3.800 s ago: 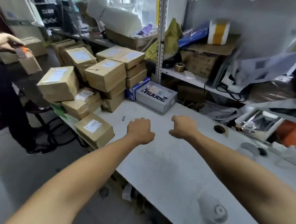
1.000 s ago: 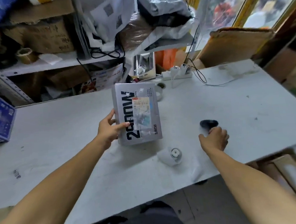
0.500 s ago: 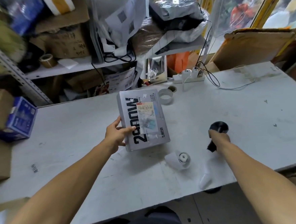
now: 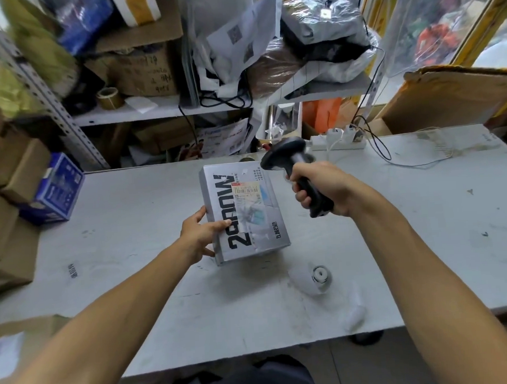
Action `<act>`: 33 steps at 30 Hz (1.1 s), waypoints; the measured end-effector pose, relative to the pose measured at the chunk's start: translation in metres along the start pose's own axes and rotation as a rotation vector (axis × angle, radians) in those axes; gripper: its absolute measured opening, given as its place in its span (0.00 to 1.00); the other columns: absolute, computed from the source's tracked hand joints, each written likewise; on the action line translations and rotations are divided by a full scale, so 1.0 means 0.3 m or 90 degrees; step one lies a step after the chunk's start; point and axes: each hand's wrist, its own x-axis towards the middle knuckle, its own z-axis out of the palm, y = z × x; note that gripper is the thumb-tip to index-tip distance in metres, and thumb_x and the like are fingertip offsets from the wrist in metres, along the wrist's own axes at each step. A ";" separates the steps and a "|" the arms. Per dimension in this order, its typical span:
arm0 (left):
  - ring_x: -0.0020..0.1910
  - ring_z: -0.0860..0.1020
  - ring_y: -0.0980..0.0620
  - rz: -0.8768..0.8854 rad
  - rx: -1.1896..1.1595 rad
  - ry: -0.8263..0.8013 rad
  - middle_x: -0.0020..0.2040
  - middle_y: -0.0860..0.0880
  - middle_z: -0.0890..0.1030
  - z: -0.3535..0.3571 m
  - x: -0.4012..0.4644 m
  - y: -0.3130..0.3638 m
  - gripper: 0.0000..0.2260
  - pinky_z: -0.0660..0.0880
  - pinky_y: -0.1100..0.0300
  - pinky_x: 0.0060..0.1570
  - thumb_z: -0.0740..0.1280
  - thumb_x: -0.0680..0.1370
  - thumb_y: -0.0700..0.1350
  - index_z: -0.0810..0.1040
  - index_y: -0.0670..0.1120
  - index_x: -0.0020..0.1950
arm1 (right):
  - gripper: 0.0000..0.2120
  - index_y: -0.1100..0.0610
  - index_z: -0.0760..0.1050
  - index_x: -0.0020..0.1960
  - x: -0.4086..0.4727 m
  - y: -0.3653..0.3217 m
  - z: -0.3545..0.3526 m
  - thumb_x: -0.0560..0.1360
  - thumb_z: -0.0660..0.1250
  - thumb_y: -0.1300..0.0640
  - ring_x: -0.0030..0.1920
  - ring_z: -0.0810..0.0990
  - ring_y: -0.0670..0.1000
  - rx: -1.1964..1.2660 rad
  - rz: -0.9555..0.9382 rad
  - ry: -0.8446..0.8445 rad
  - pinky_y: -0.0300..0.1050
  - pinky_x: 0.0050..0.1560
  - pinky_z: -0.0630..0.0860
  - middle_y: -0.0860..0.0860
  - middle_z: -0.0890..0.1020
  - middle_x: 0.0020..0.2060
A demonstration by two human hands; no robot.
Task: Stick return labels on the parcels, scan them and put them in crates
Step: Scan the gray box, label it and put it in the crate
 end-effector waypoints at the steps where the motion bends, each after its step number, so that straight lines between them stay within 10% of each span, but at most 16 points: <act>1: 0.59 0.81 0.37 -0.003 -0.003 0.003 0.64 0.42 0.80 -0.005 -0.006 -0.002 0.39 0.73 0.26 0.58 0.77 0.74 0.39 0.63 0.53 0.80 | 0.03 0.58 0.69 0.49 -0.010 -0.008 0.010 0.76 0.62 0.61 0.27 0.71 0.46 -0.012 0.011 -0.007 0.36 0.25 0.68 0.52 0.72 0.32; 27: 0.54 0.81 0.38 -0.039 -0.016 0.007 0.58 0.42 0.82 -0.046 0.045 -0.047 0.35 0.75 0.29 0.58 0.75 0.76 0.41 0.65 0.54 0.79 | 0.02 0.59 0.71 0.48 0.025 0.001 0.020 0.77 0.62 0.60 0.30 0.72 0.47 -0.103 -0.013 0.017 0.38 0.29 0.70 0.52 0.74 0.32; 33: 0.52 0.81 0.44 -0.003 0.073 0.034 0.64 0.43 0.81 -0.059 0.098 -0.102 0.23 0.80 0.46 0.56 0.72 0.79 0.42 0.72 0.46 0.74 | 0.06 0.58 0.75 0.44 0.142 0.248 -0.111 0.76 0.66 0.55 0.36 0.74 0.53 -0.287 0.042 0.157 0.46 0.39 0.71 0.55 0.77 0.38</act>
